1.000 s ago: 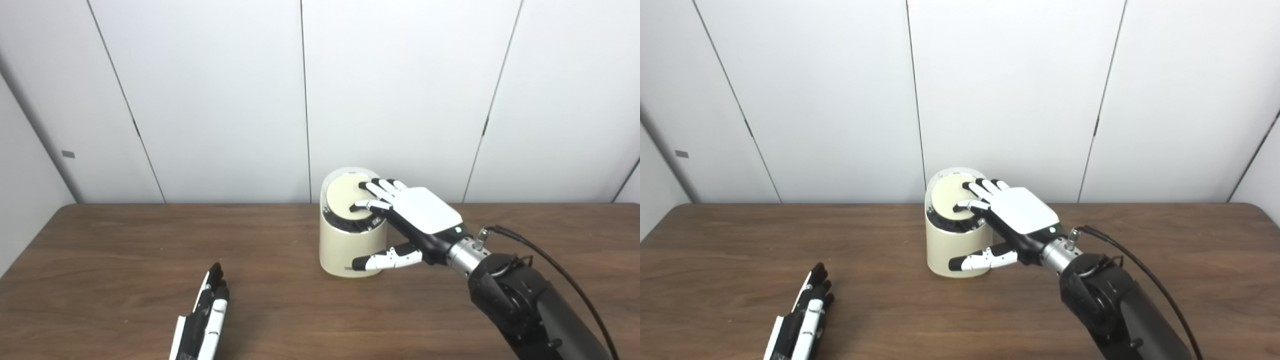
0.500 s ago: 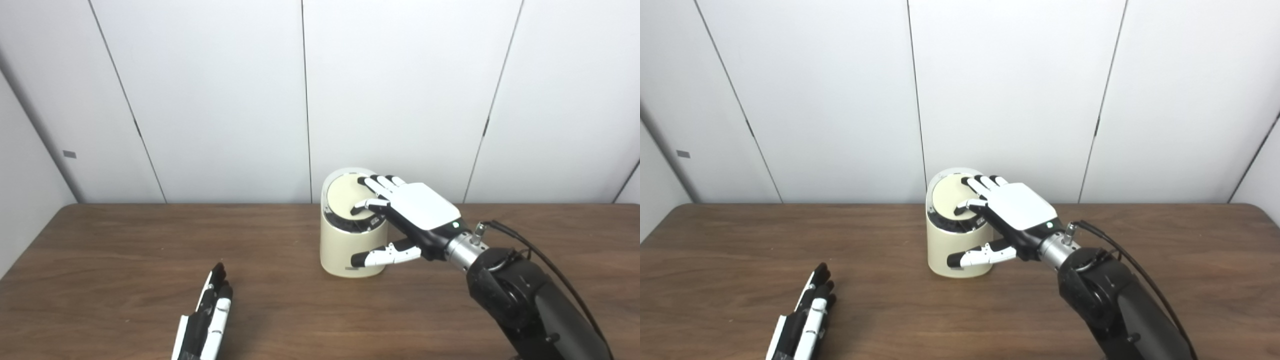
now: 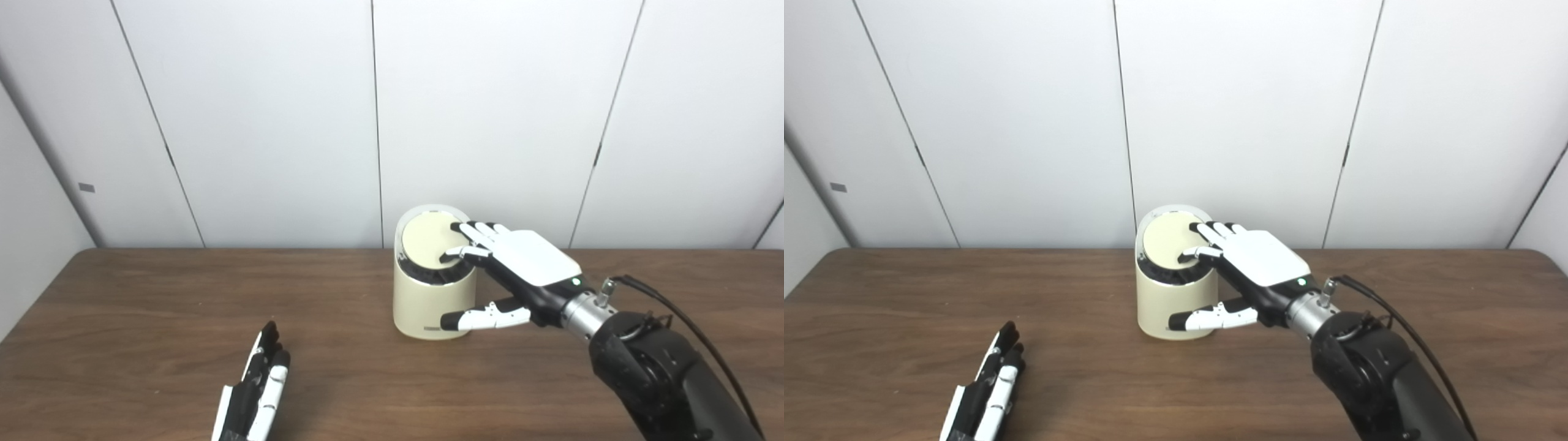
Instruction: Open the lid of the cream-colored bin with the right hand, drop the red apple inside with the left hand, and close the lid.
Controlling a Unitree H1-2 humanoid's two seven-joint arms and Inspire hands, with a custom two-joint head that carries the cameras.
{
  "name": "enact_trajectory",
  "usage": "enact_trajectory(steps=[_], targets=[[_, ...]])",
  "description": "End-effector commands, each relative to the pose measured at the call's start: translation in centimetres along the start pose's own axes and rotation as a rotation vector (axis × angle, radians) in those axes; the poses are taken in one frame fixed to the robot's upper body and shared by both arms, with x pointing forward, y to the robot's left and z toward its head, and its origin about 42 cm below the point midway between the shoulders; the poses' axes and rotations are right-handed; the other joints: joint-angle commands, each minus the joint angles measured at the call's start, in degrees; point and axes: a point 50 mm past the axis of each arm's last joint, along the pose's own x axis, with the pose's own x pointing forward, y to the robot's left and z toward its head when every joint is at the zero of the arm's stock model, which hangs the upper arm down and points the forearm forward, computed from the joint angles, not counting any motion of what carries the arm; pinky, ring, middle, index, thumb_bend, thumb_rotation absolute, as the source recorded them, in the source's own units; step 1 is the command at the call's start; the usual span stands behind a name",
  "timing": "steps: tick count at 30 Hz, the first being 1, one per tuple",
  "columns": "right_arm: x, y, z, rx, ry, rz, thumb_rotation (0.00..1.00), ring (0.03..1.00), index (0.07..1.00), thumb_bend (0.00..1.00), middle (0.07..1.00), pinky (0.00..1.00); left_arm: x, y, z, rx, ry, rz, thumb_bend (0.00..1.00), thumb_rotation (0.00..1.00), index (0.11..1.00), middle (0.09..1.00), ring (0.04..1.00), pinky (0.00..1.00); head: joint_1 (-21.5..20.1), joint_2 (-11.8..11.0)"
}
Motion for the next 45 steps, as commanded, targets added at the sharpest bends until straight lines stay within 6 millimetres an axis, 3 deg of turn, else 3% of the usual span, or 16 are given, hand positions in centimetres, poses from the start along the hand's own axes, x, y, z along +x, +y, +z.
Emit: enact_trajectory(steps=[1,6,10,15,20,26,31,35,39,45], targets=[[-0.2,-2.6,0.3,0.001,-0.021,-0.123,1.00,1.000,0.842,0.67,1.000,1.00,0.0,-0.2,0.1,-0.001,0.002,-0.016,0.57,0.68,1.000,1.000,1.000,1.00,-0.03,0.02],[-2.4,-1.4,-1.4,0.105,0.025,-0.151,1.00,1.000,0.816,0.61,1.000,1.00,0.0,-0.1,0.3,-0.002,0.000,-0.029,0.57,0.63,1.000,1.000,1.000,1.00,-0.62,0.00],[-5.0,0.5,-2.7,0.269,0.113,-0.171,1.00,1.000,0.864,0.62,1.000,0.99,0.0,0.1,0.4,0.000,-0.001,-0.028,0.55,0.63,1.000,1.000,1.000,1.00,-1.07,0.13],[-8.1,3.4,-4.4,0.459,0.202,-0.246,1.00,0.973,0.906,0.56,0.965,0.91,0.0,0.2,0.6,0.007,-0.010,-0.034,0.55,0.63,1.000,1.000,1.000,1.00,-1.39,0.42],[-11.2,6.8,-6.3,0.811,0.266,-0.304,1.00,0.957,0.938,0.59,0.966,0.92,0.0,0.6,0.9,0.016,-0.019,-0.040,0.53,0.65,1.000,1.000,1.000,1.00,-2.25,0.86],[-13.1,8.8,-6.7,1.057,0.307,-0.341,1.00,0.999,0.954,0.63,0.996,1.00,-0.1,1.1,1.0,0.002,-0.029,-0.037,0.49,0.64,1.000,1.000,1.000,1.00,-2.20,1.31],[-13.8,9.5,-6.4,1.111,0.311,-0.340,1.00,1.000,0.962,0.63,0.995,1.00,0.0,1.3,1.2,0.015,-0.036,-0.045,0.46,0.65,1.000,1.000,1.000,1.00,-2.19,1.59],[-13.6,10.1,-5.0,1.129,0.302,-0.311,1.00,0.994,0.951,0.66,0.988,1.00,0.0,1.3,1.3,0.018,-0.036,-0.048,0.50,0.65,1.000,1.000,1.000,1.00,-2.18,1.92],[-13.3,10.6,-3.3,1.108,0.320,-0.320,1.00,0.988,0.946,0.65,0.980,1.00,-0.2,1.4,1.6,0.025,-0.038,-0.043,0.51,0.66,1.000,1.000,1.000,1.00,-2.73,3.13],[-13.0,10.9,-2.8,1.118,0.307,-0.351,1.00,0.995,0.949,0.63,0.990,1.00,-0.3,1.9,2.0,0.019,-0.039,-0.039,0.47,0.72,1.000,1.000,1.000,1.00,-3.19,4.65]])
